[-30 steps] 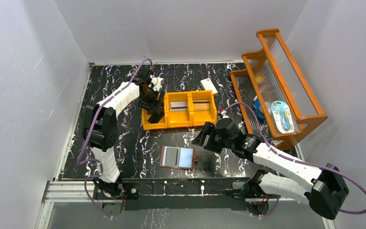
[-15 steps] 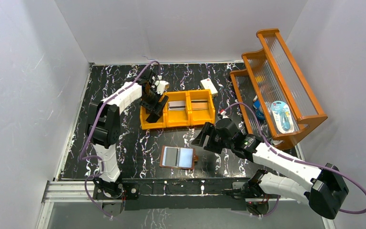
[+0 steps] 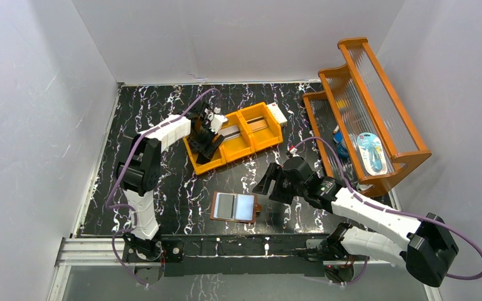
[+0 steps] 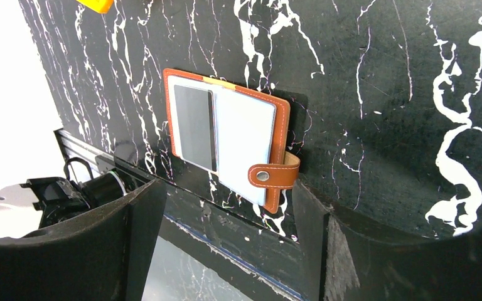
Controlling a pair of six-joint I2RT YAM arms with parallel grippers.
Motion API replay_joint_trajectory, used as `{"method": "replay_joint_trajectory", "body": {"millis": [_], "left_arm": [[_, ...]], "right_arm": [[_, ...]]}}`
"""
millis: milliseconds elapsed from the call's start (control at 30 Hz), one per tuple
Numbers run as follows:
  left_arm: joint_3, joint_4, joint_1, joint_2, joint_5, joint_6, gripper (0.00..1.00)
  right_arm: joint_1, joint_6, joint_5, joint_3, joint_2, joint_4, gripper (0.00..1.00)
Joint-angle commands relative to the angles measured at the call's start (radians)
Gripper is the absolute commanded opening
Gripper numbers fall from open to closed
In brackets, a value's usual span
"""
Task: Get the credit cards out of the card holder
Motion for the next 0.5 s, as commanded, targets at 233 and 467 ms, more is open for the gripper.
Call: {"method": "replay_joint_trajectory", "body": {"millis": [233,467], "left_arm": [[-0.061,-0.044,0.015,-0.001,-0.107,-0.074,0.65],[-0.065,-0.02,0.01,-0.039,-0.129,-0.066,0.47]], "right_arm": [[-0.003,0.015,-0.005,-0.006,0.01,0.008,0.82],[-0.003,0.018,-0.005,-0.006,0.019,0.006,0.82]]}}
